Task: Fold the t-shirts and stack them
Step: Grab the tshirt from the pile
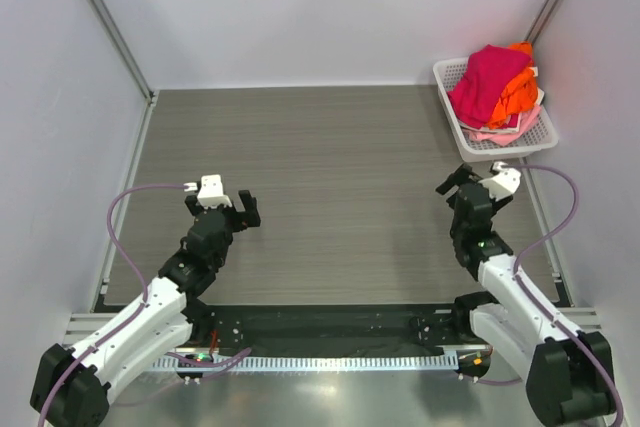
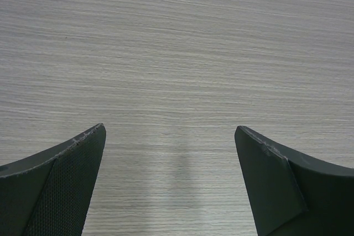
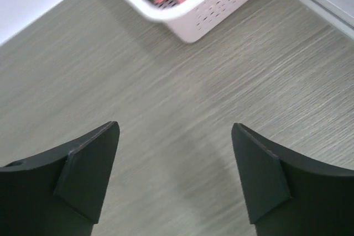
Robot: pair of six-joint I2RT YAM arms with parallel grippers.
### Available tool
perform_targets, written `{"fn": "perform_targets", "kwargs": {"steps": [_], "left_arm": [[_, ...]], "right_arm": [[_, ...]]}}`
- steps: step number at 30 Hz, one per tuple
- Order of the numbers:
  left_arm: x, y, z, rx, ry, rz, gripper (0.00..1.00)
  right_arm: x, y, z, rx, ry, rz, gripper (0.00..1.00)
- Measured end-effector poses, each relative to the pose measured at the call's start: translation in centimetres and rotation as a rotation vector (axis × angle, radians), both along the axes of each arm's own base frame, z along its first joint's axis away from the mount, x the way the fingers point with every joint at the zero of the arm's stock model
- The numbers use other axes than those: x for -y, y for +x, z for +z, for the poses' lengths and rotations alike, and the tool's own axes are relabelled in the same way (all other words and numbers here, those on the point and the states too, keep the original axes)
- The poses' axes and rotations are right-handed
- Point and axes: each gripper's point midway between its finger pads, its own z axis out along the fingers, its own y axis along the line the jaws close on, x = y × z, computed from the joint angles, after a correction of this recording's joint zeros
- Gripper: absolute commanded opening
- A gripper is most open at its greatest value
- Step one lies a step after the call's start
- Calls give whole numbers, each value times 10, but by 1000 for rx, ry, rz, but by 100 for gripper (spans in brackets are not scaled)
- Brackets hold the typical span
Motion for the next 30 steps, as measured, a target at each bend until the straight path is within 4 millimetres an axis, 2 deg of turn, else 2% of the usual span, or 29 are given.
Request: {"fn": "perform_targets", "kwargs": {"steps": [2,5,9,12,13,14,21,25,30], "left_arm": [[0,0,0,-1,0,0,99],[0,0,-2,-7,4,0,100],[0,0,-6,-19,11,0,100],[0,0,-7,-23,13,1,99],[0,0,-7,-24,12,1,100],[0,0,-8,-26,12,2,100],[0,0,-16,-54,16,11,100],[-2,0,-19,-67,24,21,100],[-3,-1,-20,-69,27,31,100]], "right_arm": [[9,7,7,-33,30,-32,68],[34,34,30,-74,103,-80,59],[72,63,60,-81,175,-146,57],[88,69,67,-83,226,-185,47],[91,70,67,-85,244,-199,39],[95,73,66,-95,260,-213,37],[115,124,60,-127,330,-269,34],[122,151,55,-132,350,-282,51],[130,181,58,-123,343,-277,53]]}}
